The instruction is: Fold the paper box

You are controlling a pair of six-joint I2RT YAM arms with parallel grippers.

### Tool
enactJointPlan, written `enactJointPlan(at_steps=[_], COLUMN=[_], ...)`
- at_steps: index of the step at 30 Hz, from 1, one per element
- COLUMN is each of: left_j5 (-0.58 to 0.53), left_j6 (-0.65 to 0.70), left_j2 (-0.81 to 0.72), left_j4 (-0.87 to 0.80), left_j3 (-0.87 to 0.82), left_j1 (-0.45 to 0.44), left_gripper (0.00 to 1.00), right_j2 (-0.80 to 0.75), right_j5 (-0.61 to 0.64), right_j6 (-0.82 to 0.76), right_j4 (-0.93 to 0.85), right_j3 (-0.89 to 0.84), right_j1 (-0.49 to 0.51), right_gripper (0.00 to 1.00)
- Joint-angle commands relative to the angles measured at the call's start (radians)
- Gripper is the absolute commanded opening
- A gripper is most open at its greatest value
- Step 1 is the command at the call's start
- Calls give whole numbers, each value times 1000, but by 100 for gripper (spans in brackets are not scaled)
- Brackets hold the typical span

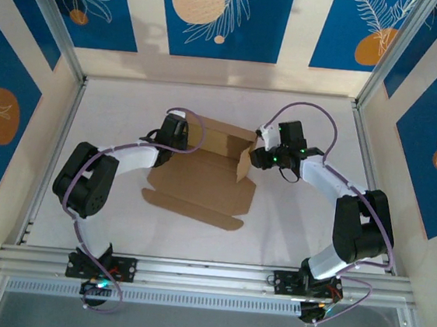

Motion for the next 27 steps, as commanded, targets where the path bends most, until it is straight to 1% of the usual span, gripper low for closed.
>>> enactJointPlan(at_steps=[1,5,10,12,14,18,19,20,22,23,25,27], left_j5=[26,32,34,35,35,38,39,39,41,43,47,47], left_j6=[-32,-37,-41,-42,-43,-47,-47,-48,-46,-47,-48,-44], left_j2=[16,17,17,18,19,19,19,19,18,18,19,21], left_j4=[-45,-43,-42,-43,-43,-43,-43,-42,-42,-39,-39,-42], left_j3=[7,4,-1,0,-2,0,0,-1,-2,-3,-4,-5], left_j1=[4,8,8,7,9,10,11,10,10,11,10,10], left_gripper=[0,0,0,0,0,0,0,0,0,0,0,0], right_j2=[-19,-26,-33,-40,-46,-47,-46,-43,-34,-27,-15,-34], right_j5=[-101,-115,-136,-153,-164,-170,-170,-158,-85,-45,36,33], right_j6=[-21,-22,-30,-39,-49,-51,-49,-49,-46,-47,-41,-35], right_j4=[-10,-7,-7,-8,-11,-9,-9,-5,2,5,4,13], right_j3=[27,22,19,16,13,11,12,11,14,17,29,27], right_j1=[23,24,25,25,26,26,25,27,34,37,40,33], right_gripper=[25,23,25,23,17,15,16,22,34,38,40,38])
